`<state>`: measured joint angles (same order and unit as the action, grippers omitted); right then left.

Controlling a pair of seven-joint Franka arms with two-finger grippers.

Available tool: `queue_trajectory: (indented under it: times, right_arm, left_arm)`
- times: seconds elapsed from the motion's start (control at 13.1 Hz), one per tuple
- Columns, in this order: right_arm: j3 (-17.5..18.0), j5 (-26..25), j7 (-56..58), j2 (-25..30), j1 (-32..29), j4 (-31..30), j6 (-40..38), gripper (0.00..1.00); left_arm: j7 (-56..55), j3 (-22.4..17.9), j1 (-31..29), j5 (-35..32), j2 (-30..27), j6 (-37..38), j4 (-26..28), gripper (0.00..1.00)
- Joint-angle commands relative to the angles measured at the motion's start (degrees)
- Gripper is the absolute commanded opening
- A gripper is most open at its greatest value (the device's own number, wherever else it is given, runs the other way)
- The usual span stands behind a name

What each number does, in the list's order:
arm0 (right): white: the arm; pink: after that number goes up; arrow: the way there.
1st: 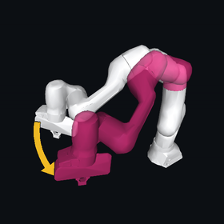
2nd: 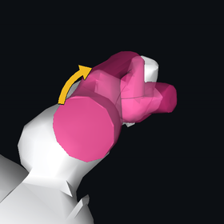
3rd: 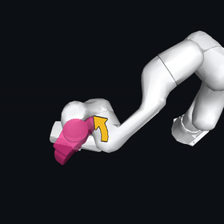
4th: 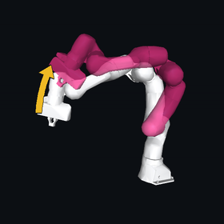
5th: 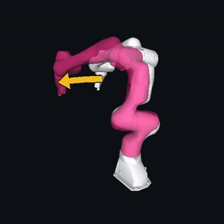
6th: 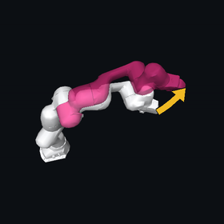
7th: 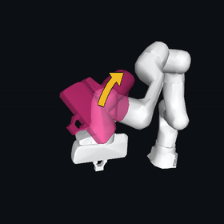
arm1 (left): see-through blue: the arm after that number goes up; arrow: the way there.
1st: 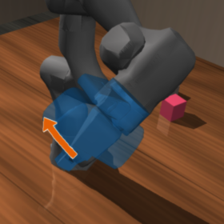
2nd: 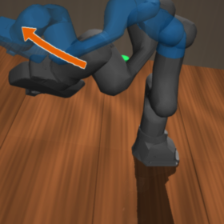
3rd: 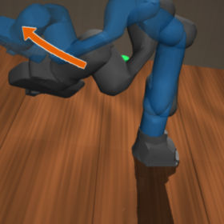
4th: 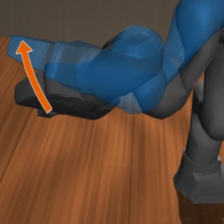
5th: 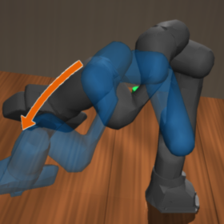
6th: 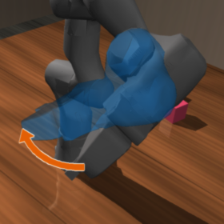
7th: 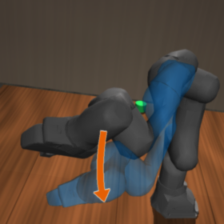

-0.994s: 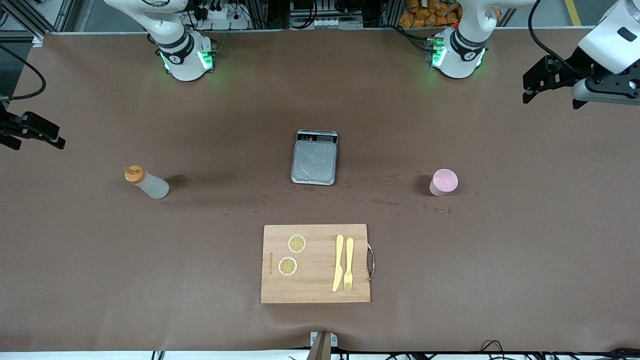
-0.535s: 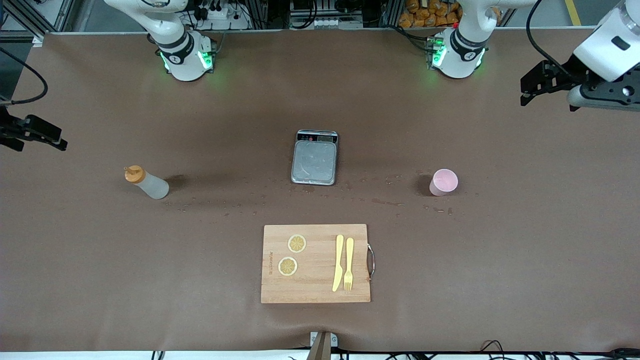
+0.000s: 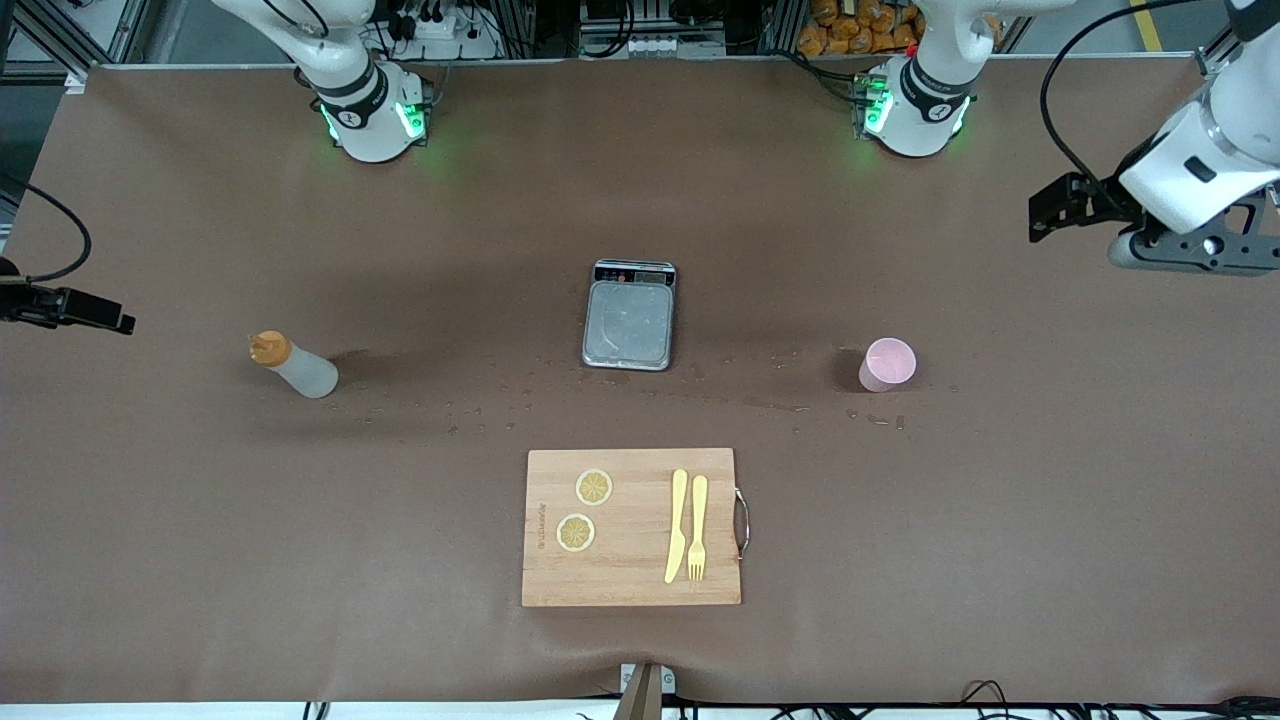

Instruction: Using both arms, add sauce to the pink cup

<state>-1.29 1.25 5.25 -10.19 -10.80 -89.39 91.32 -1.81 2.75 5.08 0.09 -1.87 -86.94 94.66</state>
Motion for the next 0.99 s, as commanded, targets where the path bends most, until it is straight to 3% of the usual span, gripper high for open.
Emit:
queue_trajectory:
  times: [0.0, 0.31, 0.54, 0.92]
  right_arm:
    - [0.68, 1.03, -2.33, -0.87, -3.07, 0.89, -0.7, 1.0]
    - [0.68, 1.2, -8.38, -2.8, -5.71, 0.89, -3.34, 1.0]
    - [0.68, 2.61, -12.78, -8.16, -6.16, 0.89, -5.88, 1.0]
    - [0.68, 12.09, -24.81, -14.84, -8.62, 0.89, -6.59, 1.0]
  left_arm:
    - [0.58, -0.02, -1.03, 0.97, 0.55, -5.42, 4.03, 1.0]
    - [0.58, -0.02, -1.73, 0.88, 6.95, -9.73, 4.39, 1.0]
    - [1.81, 0.06, -2.0, 0.79, 8.72, -11.32, 4.3, 1.0]
    - [1.64, 0.33, -1.48, 1.06, 13.73, -13.87, 4.21, 1.0]
